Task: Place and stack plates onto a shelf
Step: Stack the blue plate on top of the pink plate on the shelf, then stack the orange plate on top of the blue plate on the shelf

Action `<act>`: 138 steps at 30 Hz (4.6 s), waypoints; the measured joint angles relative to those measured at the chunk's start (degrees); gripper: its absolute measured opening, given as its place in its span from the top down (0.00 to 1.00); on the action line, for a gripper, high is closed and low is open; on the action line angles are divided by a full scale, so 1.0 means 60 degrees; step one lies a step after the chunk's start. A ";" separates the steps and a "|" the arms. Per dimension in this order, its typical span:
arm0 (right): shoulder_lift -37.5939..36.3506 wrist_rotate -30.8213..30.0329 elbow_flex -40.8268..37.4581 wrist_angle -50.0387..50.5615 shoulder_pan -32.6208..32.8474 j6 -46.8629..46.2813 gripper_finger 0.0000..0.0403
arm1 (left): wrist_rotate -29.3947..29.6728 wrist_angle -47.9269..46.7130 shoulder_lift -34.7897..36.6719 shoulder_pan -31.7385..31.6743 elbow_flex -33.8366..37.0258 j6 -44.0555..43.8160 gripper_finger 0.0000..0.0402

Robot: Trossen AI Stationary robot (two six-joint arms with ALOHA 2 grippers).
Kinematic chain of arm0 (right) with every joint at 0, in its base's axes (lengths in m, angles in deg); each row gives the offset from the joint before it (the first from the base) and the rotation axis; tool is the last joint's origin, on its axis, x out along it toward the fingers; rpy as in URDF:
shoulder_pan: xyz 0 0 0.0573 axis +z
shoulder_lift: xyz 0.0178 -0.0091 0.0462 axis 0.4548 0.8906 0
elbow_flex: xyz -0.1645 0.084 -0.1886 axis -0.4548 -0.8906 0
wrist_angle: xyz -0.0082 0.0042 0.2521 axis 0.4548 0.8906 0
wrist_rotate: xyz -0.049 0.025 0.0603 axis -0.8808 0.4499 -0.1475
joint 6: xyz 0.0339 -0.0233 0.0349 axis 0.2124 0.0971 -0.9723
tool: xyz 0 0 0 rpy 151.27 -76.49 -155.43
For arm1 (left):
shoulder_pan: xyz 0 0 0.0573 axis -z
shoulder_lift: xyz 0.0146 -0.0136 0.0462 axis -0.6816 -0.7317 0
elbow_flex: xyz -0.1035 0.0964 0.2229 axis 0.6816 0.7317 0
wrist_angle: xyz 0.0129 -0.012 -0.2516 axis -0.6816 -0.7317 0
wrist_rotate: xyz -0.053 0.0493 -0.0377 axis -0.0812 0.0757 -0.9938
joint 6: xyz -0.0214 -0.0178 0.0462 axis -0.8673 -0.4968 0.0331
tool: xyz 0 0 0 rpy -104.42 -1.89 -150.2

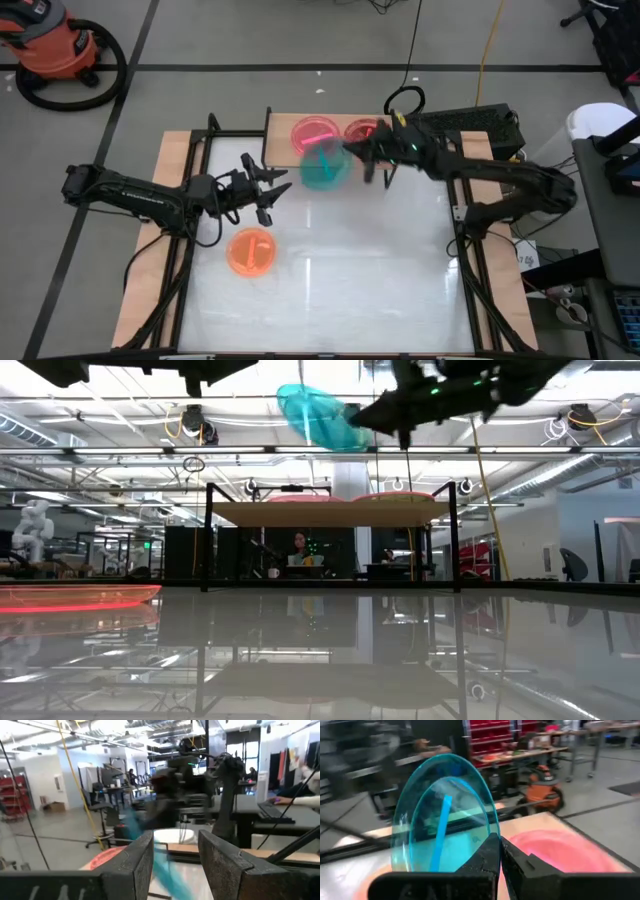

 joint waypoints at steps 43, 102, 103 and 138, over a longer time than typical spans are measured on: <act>0.1489 0.3935 0.2858 0.1359 -0.2157 0.0176 0.60 | 0.0079 -0.1355 -0.0007 0.0712 -0.0536 -0.0224 0.60; -0.4702 -0.2331 -0.3911 -0.1285 0.3823 0.2361 0.62 | -0.0209 -1.3562 -0.5972 0.7222 -0.2941 -0.8189 0.60; -0.4681 -0.2331 -0.3911 -0.1290 0.3823 0.2305 0.62 | -0.0116 -1.3559 -0.6054 0.7233 -0.2951 -0.8211 0.62; -0.4207 -0.2331 -0.3903 -0.1798 0.4140 0.2167 0.62 | 0.4106 -1.9888 -0.6178 0.6803 -0.7729 -0.6055 1.00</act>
